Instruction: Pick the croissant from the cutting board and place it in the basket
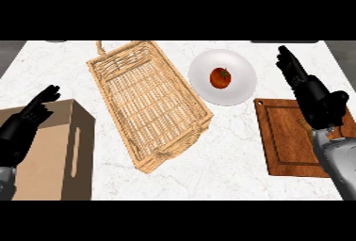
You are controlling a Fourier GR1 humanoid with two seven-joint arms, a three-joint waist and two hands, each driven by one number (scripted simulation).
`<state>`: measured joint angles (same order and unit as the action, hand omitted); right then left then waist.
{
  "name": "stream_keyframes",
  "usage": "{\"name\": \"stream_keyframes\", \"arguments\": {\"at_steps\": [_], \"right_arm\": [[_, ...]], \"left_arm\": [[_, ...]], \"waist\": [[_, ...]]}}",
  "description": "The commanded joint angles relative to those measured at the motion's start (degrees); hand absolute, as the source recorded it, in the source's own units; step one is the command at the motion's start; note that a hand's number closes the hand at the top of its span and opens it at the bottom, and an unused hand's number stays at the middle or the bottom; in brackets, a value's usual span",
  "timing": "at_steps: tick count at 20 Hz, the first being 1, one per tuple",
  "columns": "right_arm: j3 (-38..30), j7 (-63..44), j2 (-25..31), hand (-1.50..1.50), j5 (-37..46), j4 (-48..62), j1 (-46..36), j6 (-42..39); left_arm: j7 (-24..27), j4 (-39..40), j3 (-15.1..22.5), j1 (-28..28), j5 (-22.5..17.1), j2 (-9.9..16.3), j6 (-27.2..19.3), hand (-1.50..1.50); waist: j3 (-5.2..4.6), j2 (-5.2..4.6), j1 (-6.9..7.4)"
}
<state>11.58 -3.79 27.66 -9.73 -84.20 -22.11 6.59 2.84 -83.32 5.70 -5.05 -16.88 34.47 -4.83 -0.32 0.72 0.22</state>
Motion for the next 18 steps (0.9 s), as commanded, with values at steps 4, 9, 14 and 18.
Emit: {"name": "stream_keyframes", "arguments": {"at_steps": [4, 9, 14, 18], "right_arm": [[-6.8, 12.6, 2.5, 1.5, -19.3, 5.6, 1.8, -25.4], [-5.4, 27.3, -2.2, 1.5, -27.6, -1.4, 2.7, -41.2], [-14.3, 40.7, 5.8, -1.5, -19.6, 0.7, 10.0, -45.3], [-18.2, 38.0, 16.2, -1.5, -5.9, -0.9, 9.4, -37.7]], "left_arm": [[-4.5, -1.2, 1.6, -0.8, 0.7, -0.5, -3.2, 0.0], [-7.8, -3.0, 2.4, 2.6, -1.0, 0.2, -3.7, 0.0], [-12.2, -4.4, 5.1, 1.3, 0.7, -1.5, -7.8, 0.0], [-13.1, -6.3, 5.0, 2.9, 0.4, -0.7, -9.4, 0.0]], "waist": [[0.95, -2.29, -0.96], [1.45, -1.93, -2.11], [0.57, -1.24, -3.6], [0.38, -1.07, -4.38]]}}
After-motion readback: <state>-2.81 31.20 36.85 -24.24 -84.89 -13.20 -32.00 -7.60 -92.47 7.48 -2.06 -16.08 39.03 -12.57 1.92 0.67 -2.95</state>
